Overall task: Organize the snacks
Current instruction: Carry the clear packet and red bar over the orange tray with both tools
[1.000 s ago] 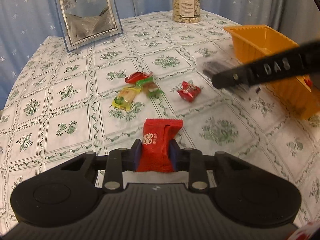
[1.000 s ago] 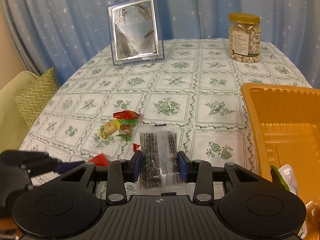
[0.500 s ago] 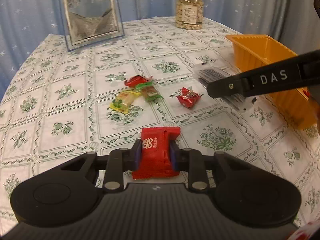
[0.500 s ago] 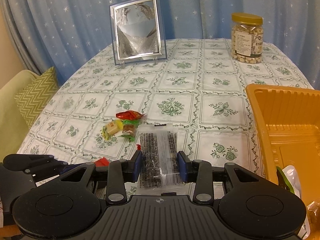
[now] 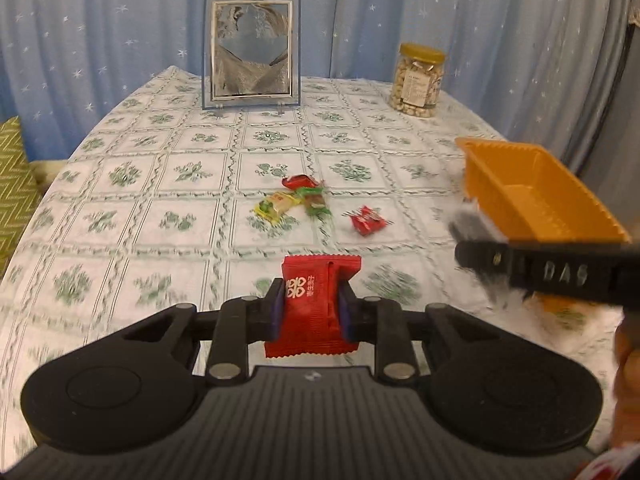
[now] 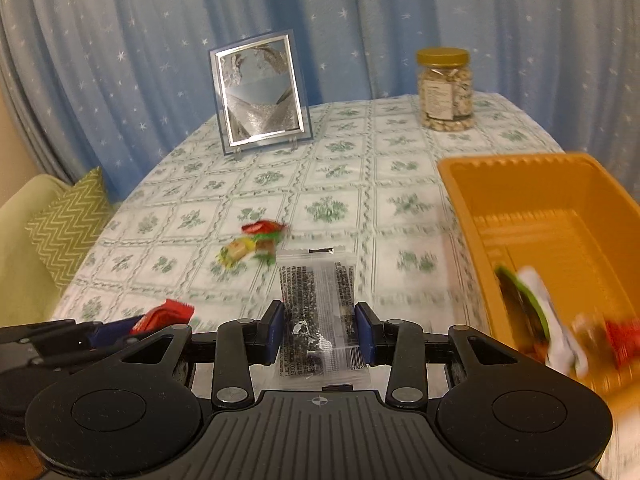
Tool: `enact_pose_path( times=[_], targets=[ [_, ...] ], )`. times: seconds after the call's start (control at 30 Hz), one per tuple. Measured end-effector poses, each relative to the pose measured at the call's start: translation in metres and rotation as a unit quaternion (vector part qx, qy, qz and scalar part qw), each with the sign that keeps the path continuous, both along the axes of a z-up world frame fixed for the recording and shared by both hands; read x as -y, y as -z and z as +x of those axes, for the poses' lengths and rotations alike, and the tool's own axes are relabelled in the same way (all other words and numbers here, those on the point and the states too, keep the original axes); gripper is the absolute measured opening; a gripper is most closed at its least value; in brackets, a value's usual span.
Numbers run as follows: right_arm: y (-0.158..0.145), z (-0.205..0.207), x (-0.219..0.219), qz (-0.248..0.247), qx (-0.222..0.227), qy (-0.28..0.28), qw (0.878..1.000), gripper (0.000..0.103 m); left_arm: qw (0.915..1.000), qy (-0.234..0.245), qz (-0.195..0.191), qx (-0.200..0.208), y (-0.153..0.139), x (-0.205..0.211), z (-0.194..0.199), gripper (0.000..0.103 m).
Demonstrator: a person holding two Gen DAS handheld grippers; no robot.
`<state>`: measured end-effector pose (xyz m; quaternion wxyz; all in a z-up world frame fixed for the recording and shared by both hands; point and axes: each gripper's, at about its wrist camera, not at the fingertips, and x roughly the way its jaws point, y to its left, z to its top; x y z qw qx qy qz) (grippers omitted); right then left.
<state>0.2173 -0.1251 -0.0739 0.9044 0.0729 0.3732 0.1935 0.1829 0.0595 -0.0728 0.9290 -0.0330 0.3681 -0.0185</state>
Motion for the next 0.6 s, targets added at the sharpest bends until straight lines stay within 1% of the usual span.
enact_pose_path(
  times=[0.13, 0.23, 0.4, 0.6],
  targets=[
    [-0.007, -0.034, 0.01, 0.001, -0.004, 0.017, 1.0, 0.038, 0.9999, -0.011, -0.003, 0.002, -0.014, 0.01, -0.033, 0.024],
    [-0.015, -0.057, 0.014, -0.003, -0.002, 0.015, 1.0, 0.038, 0.9998, -0.02, -0.007, 0.001, -0.023, 0.014, -0.056, 0.024],
    [-0.031, -0.088, 0.02, -0.016, 0.012, 0.016, 1.0, 0.038, 0.9994, -0.033, -0.004, -0.002, -0.036, 0.021, -0.086, 0.024],
    [-0.05, -0.119, 0.028, -0.031, 0.038, 0.017, 0.999, 0.038, 0.999, -0.045, -0.001, 0.009, -0.052, 0.027, -0.111, 0.024]
  ],
)
